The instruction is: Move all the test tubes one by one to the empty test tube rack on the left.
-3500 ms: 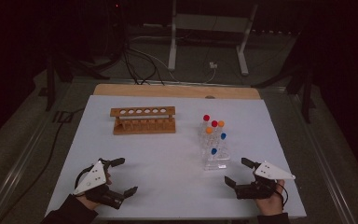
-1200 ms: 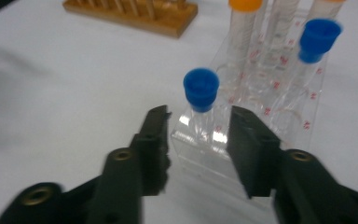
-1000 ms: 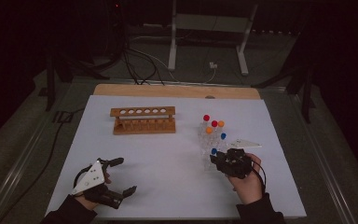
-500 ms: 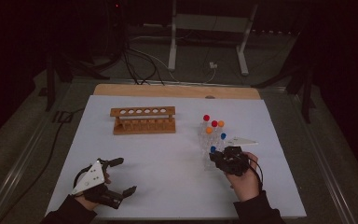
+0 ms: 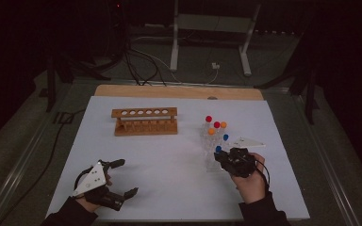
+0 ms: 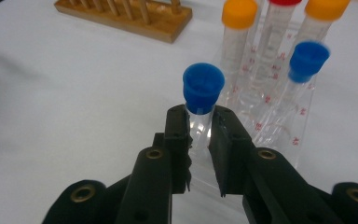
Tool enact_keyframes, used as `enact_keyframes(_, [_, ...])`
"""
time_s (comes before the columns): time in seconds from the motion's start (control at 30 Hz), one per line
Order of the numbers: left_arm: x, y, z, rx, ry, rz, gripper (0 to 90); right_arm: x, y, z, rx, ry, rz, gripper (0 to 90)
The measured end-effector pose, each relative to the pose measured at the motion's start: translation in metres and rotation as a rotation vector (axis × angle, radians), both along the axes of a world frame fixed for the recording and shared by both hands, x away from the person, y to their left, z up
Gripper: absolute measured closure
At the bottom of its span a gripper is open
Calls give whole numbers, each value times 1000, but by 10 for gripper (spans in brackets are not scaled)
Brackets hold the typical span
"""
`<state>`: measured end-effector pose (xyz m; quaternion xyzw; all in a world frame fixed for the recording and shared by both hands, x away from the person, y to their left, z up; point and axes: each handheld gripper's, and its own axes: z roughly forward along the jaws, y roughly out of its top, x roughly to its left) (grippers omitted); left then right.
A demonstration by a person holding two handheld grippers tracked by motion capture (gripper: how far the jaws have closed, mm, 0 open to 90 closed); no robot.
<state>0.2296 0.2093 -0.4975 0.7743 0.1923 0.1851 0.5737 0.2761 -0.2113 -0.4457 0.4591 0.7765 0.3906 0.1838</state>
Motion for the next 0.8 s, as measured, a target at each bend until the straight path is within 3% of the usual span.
enact_keyframes(0.27, [0, -2, 1, 16, 15, -4, 5, -18, -2, 25, -5, -101, 7, 777])
enact_keyframes(0.5, [2, -8, 4, -4, 34, -15, 5, -31, 1, 43, 24, -170, 44, 777])
enact_keyframes(0.63, [5, -10, 7, -9, 31, 0, 5, -33, 14, 42, 36, -163, 106, 777])
enact_keyframes(0.7, [6, -12, 11, -21, 45, -16, 11, -31, 24, 36, 25, -143, 146, 777])
enact_keyframes(0.8, [7, -18, 18, -26, 79, -23, 29, -30, 30, 32, 27, -125, 163, 777])
